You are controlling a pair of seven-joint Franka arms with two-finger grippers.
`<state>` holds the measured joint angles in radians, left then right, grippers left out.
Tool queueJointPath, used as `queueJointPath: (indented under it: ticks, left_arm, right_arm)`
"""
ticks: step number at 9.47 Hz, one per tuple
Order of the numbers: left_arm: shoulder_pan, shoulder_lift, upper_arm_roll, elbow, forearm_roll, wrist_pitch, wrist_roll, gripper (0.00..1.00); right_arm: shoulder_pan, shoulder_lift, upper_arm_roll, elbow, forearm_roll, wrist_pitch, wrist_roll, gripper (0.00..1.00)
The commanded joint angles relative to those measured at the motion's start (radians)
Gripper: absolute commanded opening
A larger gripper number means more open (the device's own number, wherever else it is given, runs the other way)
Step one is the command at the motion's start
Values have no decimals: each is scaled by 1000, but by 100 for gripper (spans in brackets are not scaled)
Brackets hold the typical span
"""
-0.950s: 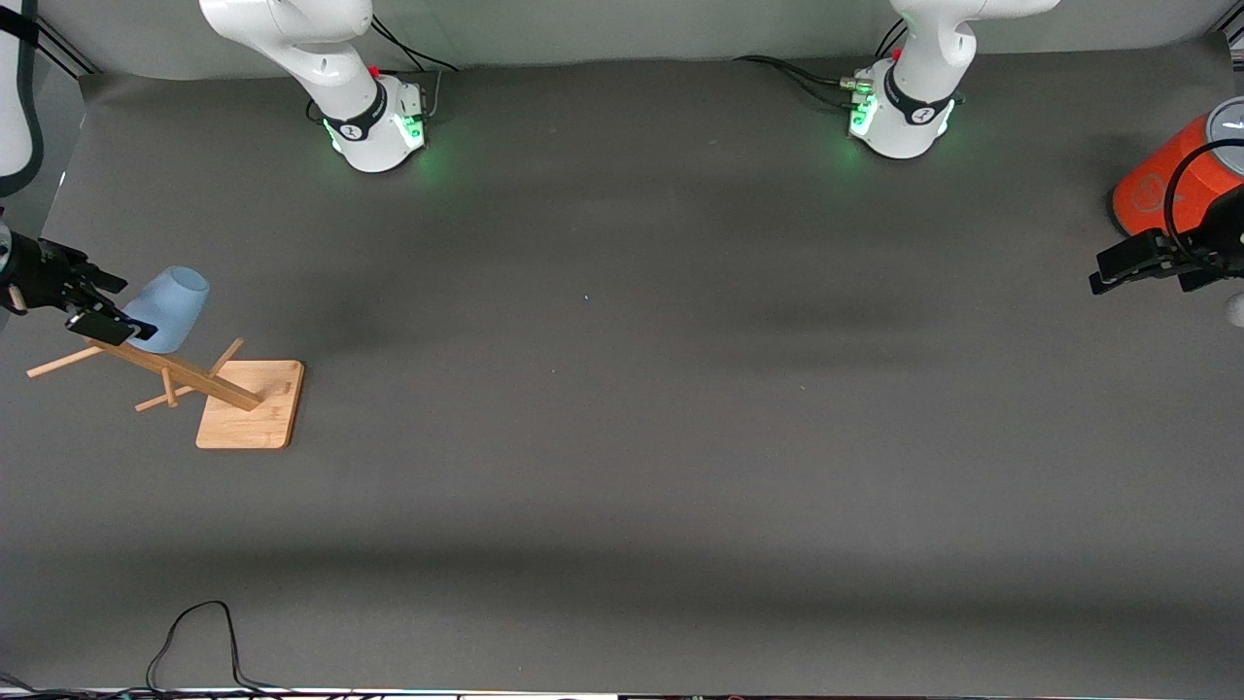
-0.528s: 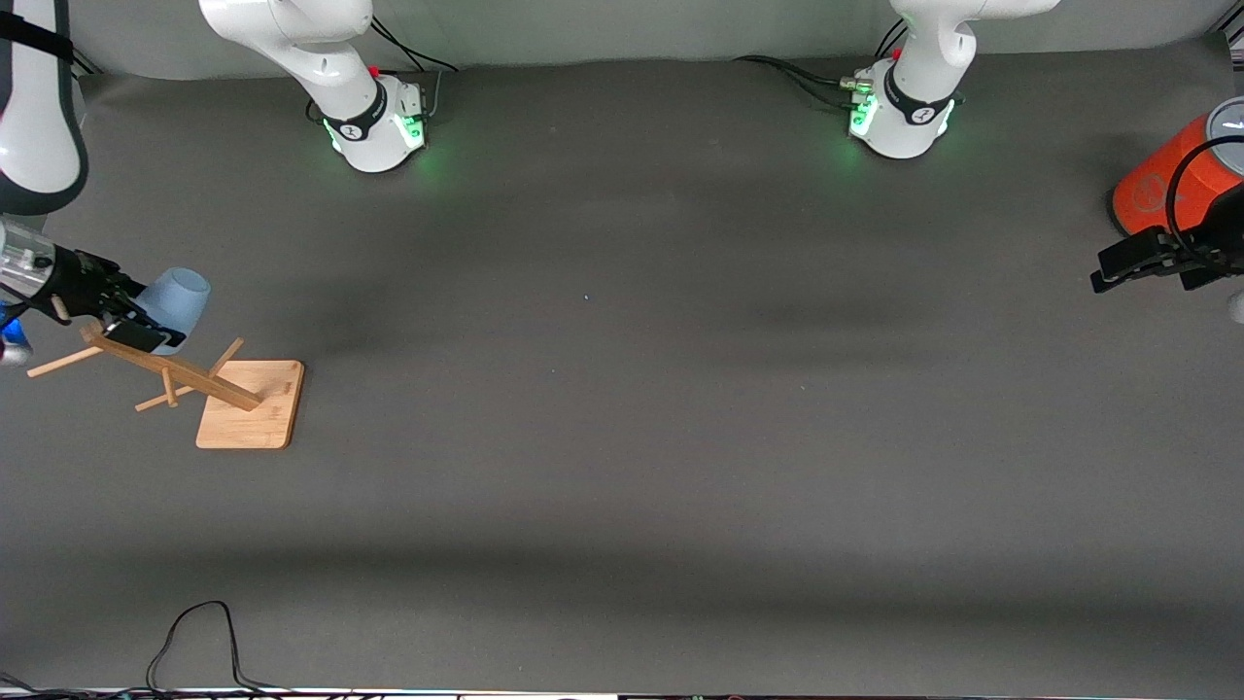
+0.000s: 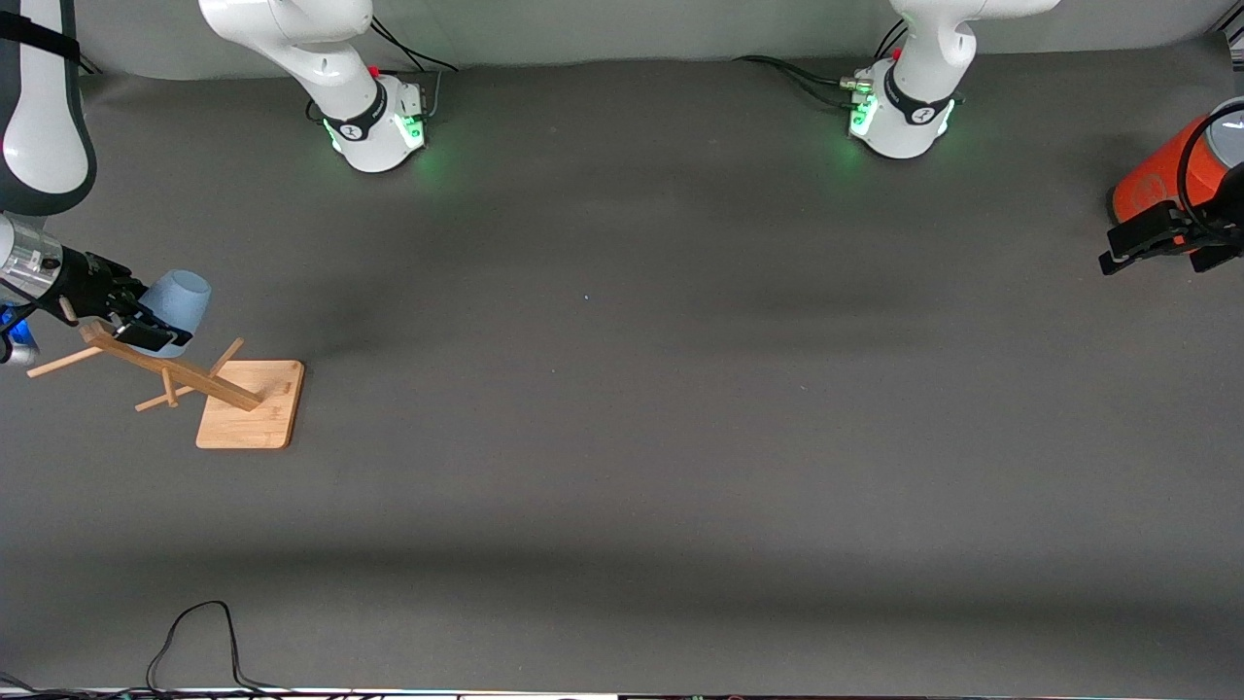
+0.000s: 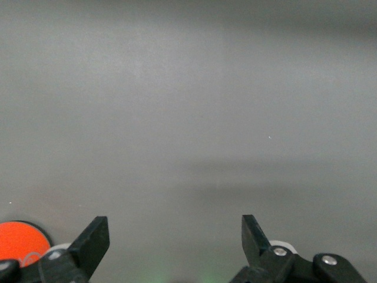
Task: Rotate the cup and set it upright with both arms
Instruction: 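Carry the held cup toward the middle of the table with the right gripper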
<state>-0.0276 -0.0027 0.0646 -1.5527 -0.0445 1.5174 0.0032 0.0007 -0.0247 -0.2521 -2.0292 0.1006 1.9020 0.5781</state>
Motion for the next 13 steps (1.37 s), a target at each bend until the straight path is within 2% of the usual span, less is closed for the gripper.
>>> queueJointPath:
  ticks: [1, 5, 8, 10, 12, 13]
  left_arm:
    - [-2, -30, 4, -36, 5, -6, 12, 100]
    - [0, -31, 4, -40, 3, -8, 14, 100]
    - [5, -31, 4, -38, 5, -6, 15, 100]
    - [6, -34, 4, -38, 5, -3, 15, 100]
    - [6, -36, 4, -40, 6, -6, 15, 100]
    - [6, -34, 4, -44, 6, -2, 15, 100]
  right_arm:
    - [7, -30, -7, -13, 21, 2, 11, 62]
    - [25, -145, 10, -14, 19, -89, 73, 62]
    - [177, -224, 11, -17, 5, -141, 295, 62]
    - [308, -239, 13, -10, 5, -150, 501, 62]
    - [463, -204, 14, 33, 4, -141, 758, 62]
    - [548, -146, 14, 88, 4, -140, 895, 62]
